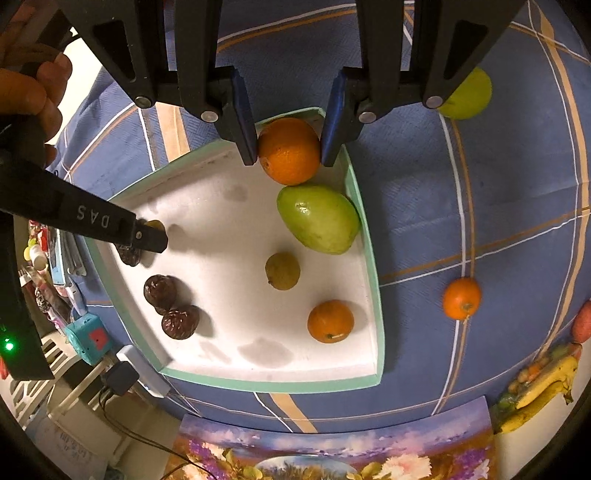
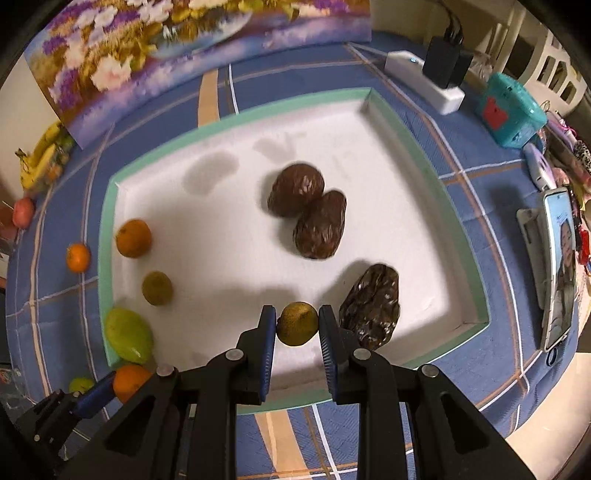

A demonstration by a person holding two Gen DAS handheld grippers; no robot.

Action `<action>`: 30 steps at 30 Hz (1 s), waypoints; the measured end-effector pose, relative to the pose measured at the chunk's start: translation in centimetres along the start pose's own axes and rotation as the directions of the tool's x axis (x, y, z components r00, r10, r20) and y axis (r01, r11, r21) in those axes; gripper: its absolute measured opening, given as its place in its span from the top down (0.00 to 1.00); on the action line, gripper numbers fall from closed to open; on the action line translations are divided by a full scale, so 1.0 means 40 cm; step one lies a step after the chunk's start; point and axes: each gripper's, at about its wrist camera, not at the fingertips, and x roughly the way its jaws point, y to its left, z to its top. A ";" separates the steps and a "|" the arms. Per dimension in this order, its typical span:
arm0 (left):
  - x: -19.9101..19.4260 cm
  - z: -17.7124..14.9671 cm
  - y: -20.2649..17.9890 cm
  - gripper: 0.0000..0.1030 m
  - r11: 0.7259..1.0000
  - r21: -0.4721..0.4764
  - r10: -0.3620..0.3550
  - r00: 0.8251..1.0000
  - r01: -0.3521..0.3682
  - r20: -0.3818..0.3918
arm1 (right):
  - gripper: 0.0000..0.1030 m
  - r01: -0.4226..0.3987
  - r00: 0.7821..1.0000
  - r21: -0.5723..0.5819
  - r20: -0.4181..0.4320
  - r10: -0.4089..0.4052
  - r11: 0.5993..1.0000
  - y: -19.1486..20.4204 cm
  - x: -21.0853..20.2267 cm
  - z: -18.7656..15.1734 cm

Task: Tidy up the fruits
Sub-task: 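Carry the orange into the tray with the left tool while the right tool carries the brown fruit there, then open both tools to release the orange and brown fruit in the tray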

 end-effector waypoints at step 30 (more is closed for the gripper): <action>0.001 0.007 0.002 0.59 1.000 -0.013 -0.025 1.000 0.025 -0.013 | 0.76 0.034 0.999 -0.030 -0.010 -0.035 0.999 0.011 0.012 0.000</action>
